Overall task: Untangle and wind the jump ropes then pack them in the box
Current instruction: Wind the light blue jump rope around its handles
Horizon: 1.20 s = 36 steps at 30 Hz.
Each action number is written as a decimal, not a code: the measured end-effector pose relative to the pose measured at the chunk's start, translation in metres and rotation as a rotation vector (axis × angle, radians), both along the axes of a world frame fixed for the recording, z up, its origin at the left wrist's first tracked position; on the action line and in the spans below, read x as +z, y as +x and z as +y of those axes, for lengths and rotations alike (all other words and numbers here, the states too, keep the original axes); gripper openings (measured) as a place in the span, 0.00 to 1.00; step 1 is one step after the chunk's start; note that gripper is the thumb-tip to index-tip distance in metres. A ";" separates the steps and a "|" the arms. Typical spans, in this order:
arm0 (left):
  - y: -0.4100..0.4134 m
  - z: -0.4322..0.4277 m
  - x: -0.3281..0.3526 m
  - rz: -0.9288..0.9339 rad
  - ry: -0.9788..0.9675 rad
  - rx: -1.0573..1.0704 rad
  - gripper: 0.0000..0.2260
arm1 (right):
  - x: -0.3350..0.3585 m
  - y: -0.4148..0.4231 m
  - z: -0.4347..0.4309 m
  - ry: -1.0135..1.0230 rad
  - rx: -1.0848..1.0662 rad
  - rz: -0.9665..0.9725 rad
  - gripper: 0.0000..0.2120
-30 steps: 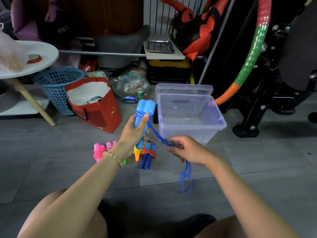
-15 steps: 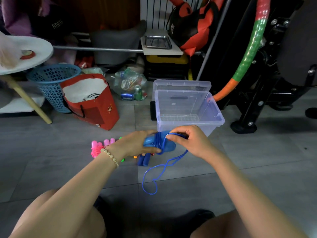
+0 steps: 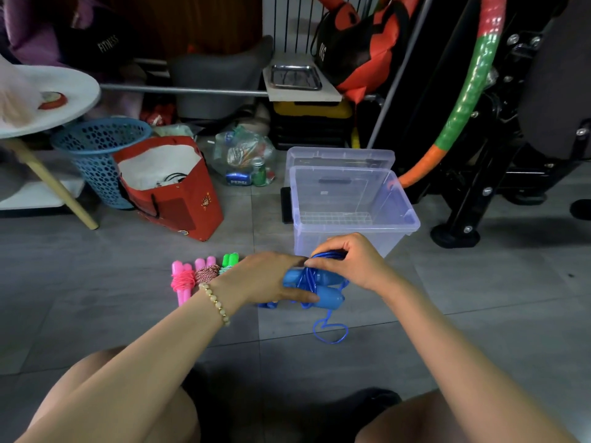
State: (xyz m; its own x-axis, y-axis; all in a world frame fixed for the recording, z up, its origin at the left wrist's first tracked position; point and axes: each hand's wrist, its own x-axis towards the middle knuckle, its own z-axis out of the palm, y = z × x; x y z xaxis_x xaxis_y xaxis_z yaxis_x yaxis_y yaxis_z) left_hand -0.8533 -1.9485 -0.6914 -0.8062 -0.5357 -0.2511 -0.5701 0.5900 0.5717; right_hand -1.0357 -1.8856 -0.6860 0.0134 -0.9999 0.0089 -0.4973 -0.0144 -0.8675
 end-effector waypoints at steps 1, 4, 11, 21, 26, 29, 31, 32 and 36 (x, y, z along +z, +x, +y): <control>0.000 0.001 0.001 0.022 0.020 -0.006 0.14 | 0.001 -0.003 0.000 0.025 -0.008 -0.070 0.05; -0.001 0.005 0.005 0.068 0.030 -0.027 0.10 | 0.005 -0.009 -0.001 0.132 0.025 -0.275 0.10; 0.001 0.002 0.010 0.330 0.392 0.076 0.12 | 0.009 -0.008 0.001 0.403 0.073 -0.627 0.26; -0.003 -0.016 0.008 0.645 0.538 0.533 0.15 | -0.001 0.020 0.000 0.313 -0.029 -0.431 0.28; 0.001 -0.023 0.001 0.667 0.521 0.758 0.19 | -0.003 0.020 0.010 0.203 0.042 -0.055 0.08; 0.007 -0.032 -0.001 0.626 0.397 0.817 0.21 | 0.001 0.014 0.015 0.083 0.026 0.151 0.11; 0.009 -0.034 -0.002 0.536 0.262 0.727 0.18 | 0.013 0.014 0.018 0.011 0.001 0.168 0.11; 0.010 -0.033 -0.002 0.485 0.219 0.652 0.16 | 0.019 0.015 0.019 -0.028 -0.015 0.157 0.11; 0.006 -0.020 0.000 0.321 0.138 0.358 0.14 | 0.027 0.009 0.018 -0.102 -0.099 0.121 0.11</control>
State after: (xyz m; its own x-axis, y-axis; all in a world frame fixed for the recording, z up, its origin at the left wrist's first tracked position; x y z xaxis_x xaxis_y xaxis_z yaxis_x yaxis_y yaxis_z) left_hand -0.8470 -1.9682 -0.6913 -0.6260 -0.7723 -0.1084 -0.5058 0.2962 0.8102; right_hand -1.0266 -1.8672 -0.6591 -0.0774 -0.9904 0.1149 -0.6012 -0.0455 -0.7978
